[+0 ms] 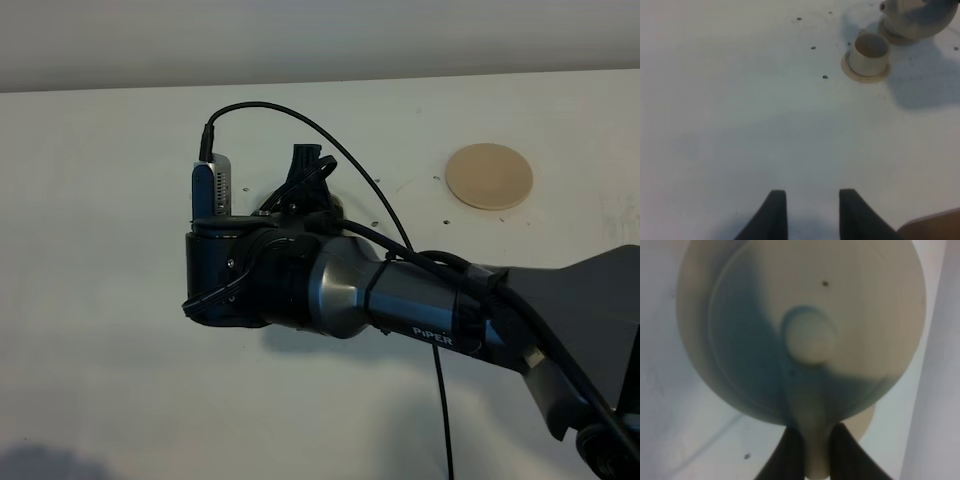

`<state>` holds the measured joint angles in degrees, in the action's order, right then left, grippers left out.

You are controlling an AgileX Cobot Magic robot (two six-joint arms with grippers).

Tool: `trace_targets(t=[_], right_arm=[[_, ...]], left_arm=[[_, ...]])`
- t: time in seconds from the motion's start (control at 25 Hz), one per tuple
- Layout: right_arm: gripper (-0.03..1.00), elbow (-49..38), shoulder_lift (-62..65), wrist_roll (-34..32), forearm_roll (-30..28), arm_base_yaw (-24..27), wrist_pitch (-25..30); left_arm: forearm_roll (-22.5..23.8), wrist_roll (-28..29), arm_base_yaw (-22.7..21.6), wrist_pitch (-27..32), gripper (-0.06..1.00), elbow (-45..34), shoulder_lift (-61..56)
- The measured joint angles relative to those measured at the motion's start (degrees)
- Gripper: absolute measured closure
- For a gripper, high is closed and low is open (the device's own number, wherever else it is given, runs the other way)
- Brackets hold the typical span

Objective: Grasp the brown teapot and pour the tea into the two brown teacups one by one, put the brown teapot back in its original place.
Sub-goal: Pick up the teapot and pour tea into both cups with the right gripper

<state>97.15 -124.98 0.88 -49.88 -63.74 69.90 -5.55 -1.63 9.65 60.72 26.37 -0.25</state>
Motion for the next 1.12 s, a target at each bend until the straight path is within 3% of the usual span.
trace_targets(t=[1.12], right_arm=[[0.86,0.0,0.0,6.8,-4.7,1.1,-0.1]], left_arm=[[0.0,0.0,0.0,0.0,0.71,0.0,0.0]])
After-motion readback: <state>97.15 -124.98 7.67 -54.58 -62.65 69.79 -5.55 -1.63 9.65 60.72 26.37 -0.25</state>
